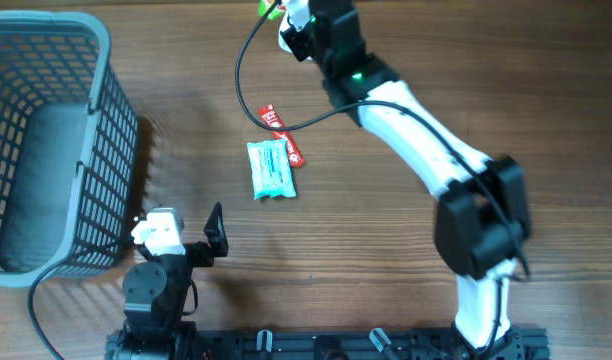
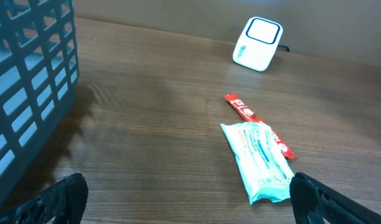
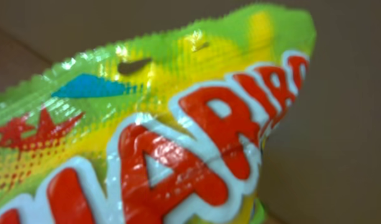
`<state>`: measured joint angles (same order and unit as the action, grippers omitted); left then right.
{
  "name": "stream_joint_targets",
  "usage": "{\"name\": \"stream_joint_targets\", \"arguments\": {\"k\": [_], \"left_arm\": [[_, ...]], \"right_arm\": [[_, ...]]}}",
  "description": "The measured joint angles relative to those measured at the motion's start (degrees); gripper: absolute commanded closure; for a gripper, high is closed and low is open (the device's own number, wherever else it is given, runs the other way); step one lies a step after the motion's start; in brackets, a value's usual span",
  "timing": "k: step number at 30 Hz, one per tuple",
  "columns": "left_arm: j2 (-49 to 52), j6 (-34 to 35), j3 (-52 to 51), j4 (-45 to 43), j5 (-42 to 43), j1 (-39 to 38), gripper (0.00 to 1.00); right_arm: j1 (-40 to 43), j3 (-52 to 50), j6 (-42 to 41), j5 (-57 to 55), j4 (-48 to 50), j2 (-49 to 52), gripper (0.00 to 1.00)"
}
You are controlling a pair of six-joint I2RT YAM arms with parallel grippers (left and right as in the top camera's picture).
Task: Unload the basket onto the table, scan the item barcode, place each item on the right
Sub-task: 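Raise the Haribo bag up to the white scanner, then carry the Haribo bag to the right edge and release it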
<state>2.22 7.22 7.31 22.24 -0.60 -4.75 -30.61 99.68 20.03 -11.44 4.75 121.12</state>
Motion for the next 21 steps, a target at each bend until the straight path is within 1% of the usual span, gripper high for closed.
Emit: {"name": "stream_joint_targets", "arguments": {"k": [3, 4, 6, 11, 14, 16, 18, 21], "left_arm": [[0.07, 0.00, 0.00, 0.00, 0.00, 0.00, 0.00], [0.11, 0.02, 0.00, -0.02, 0.02, 0.00, 0.00], [0.09, 0.00, -0.04, 0.00, 0.00, 0.00, 0.00], [0.09, 0.00, -0.04, 0.00, 0.00, 0.00, 0.00], [0.09, 0.00, -0.04, 0.00, 0.00, 0.00, 0.00], [0.09, 0.00, -0.04, 0.00, 0.00, 0.00, 0.00], [0.09, 0.00, -0.04, 0.00, 0.00, 0.00, 0.00], [0.09, 0.00, -0.04, 0.00, 0.02, 0.00, 0.00]], "right_arm": [[0.02, -0.20, 9.22, -8.98, 19.21, 9.16, 0.95], [0.04, -0.22, 11.78, -10.93, 24.02, 11.54, 0.95], [0.07, 0.57, 14.95, -13.27, 28.68, 15.39, 0.95], [0.07, 12.76, 15.26, -14.58, 29.24, 26.27, 0.95], [0.07, 17.99, 14.75, -14.60, 28.98, 29.77, 0.95], [0.11, 18.75, 14.45, -14.78, 29.05, 29.94, 0.95], [0.17, 19.28, 14.27, -17.20, 29.22, 29.97, 0.96], [0.44, 20.28, 14.95, -25.53, 28.46, 29.94, 0.96]]}}
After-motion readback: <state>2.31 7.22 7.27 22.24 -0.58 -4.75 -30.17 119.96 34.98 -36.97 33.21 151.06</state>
